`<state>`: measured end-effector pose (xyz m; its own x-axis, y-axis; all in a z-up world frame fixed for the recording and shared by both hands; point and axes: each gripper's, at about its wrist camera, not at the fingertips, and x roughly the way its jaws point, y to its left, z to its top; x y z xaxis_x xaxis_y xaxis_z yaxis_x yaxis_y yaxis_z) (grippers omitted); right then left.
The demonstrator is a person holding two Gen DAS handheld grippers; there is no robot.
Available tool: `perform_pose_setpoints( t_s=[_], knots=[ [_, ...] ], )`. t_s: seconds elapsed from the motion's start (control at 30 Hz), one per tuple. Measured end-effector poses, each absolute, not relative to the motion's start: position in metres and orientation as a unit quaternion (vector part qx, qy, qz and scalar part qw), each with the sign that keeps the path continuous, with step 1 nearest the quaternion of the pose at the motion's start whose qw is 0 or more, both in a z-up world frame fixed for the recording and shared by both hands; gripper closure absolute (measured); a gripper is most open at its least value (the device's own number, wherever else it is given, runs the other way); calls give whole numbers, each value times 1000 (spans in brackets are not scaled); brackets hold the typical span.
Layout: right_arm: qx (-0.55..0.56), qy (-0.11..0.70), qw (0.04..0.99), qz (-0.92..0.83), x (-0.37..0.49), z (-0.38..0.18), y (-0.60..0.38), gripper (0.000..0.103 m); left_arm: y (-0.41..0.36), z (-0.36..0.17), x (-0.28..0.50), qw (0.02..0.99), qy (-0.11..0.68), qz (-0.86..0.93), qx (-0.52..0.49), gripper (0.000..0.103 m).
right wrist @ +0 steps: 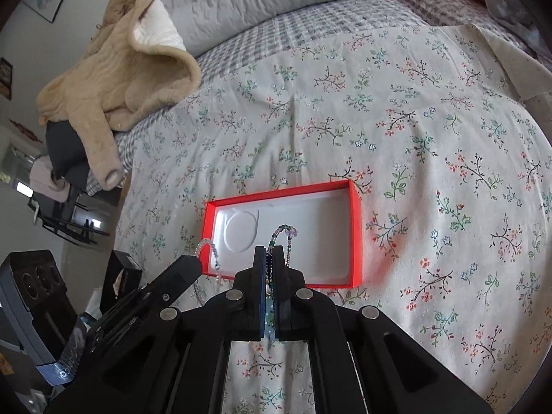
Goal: Organize jewelry
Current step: 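Lift both bracelets into the red box and open both grippers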
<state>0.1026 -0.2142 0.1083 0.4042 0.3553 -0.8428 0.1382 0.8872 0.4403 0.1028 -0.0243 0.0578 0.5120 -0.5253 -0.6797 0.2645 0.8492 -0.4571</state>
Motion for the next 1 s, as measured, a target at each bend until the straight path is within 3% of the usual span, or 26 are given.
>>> perform_pose_setpoints(
  t_s=[0.33,0.53,0.8,0.83,0.9,1.0],
  knots=[
    [224,543,806,77,124,80,-214,100,-19,32,132,862,444,-194,-152,102],
    [165,563,810,30,131,67,-213,100,-15,14,142,865,457,-159,-131,103],
    [155,563,812,12,132,64,-222,99,-17,18,141,867,458,-151,-122,102],
    [154,563,812,8,132,65,-223,98,-17,19,141,867,460,-149,-116,99],
    [147,564,813,5,131,69,-223,95,-17,22,137,869,462,-148,-103,80],
    [147,561,814,8,127,75,-226,77,-15,26,130,870,465,-143,-86,63]
  ],
)
